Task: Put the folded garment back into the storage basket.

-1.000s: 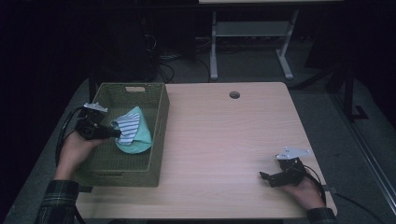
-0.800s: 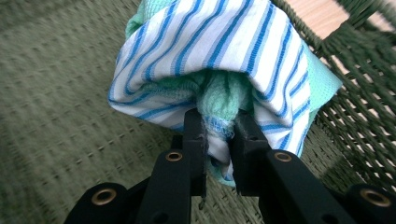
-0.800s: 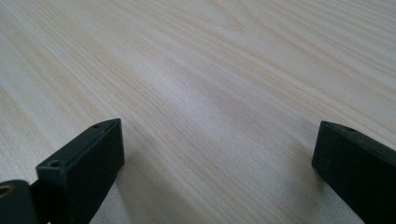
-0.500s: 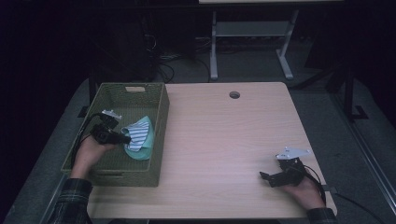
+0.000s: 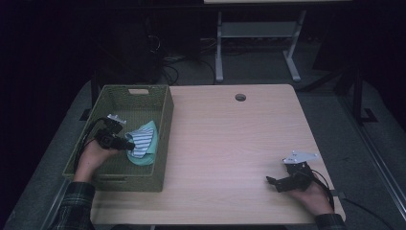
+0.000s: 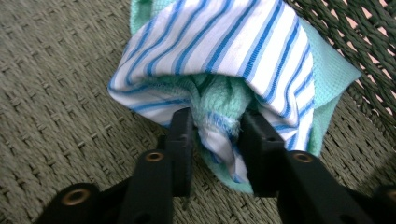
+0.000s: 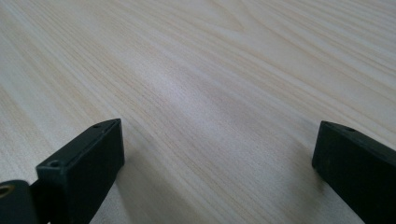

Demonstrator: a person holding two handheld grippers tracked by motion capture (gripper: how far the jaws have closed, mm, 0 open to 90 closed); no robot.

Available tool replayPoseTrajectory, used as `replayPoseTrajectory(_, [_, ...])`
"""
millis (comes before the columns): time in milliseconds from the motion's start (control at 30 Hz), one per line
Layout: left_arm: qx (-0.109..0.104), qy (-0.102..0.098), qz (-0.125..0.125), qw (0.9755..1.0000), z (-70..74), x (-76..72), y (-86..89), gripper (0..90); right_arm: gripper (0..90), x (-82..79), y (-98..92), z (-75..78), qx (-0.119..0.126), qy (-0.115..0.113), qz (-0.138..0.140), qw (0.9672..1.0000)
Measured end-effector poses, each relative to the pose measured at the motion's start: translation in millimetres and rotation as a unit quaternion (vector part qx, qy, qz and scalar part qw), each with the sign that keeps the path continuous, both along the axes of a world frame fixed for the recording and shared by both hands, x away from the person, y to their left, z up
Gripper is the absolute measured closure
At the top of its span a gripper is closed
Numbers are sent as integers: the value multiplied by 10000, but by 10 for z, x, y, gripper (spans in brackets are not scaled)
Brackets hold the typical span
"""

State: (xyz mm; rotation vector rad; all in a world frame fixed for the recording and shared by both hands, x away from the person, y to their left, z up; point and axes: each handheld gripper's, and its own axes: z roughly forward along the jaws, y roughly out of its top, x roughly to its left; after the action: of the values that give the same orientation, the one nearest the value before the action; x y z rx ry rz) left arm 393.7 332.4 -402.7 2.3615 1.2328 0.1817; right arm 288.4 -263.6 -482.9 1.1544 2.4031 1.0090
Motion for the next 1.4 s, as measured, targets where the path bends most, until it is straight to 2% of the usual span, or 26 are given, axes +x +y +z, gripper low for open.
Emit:
replayPoseTrajectory(100, [-50,-42,8,10000,9,-6,21,535,20,-1,0,1,0,5,-2,10000])
replayPoseTrajectory(167, [-77,-176,34,9998,17,-19,25,412,20,-1,0,0,1,4,-1,10000])
replayPoseTrajectory(300, [-201,-302,72,9993,55,-34,47,287,20,-1,0,0,0,5,-2,10000])
replayPoseTrajectory(333, [-287,-342,91,9990,79,-46,63,267,20,0,0,0,0,3,-2,10000])
replayPoseTrajectory(500, [-280,-402,68,9988,145,-85,83,182,20,0,0,0,0,3,-1,10000])
replayPoseTrajectory(633, [-357,-527,64,9979,245,-137,67,180,20,0,0,0,-1,2,-1,10000])
replayPoseTrajectory(767, [-346,-566,1,9978,320,-164,21,180,20,0,0,0,-1,3,-1,10000])
replayPoseTrajectory(800, [-411,-589,-15,9974,381,-182,-24,180,20,0,0,0,-2,1,-1,10000])
replayPoseTrajectory(833, [-411,-589,-15,9974,381,-182,-24,180,20,0,0,0,-2,1,-1,10000])
replayPoseTrajectory(900, [-486,-695,-69,9964,488,-209,-97,180,20,0,0,0,-2,0,-1,10000])
replayPoseTrajectory(967, [-543,-736,-63,9958,522,-220,-127,180,20,0,0,0,-2,0,-1,10000])
replayPoseTrajectory(1000, [-576,-848,-91,9947,593,-241,-186,180,20,-1,0,0,-2,2,-2,10000])
replayPoseTrajectory(1100, [-634,-995,-125,9929,707,-277,-275,180,20,0,0,0,-1,1,-2,10000])
replayPoseTrajectory(1400, [-845,-1221,-168,9888,891,-340,-530,180,20,0,0,0,-2,0,0,10000])
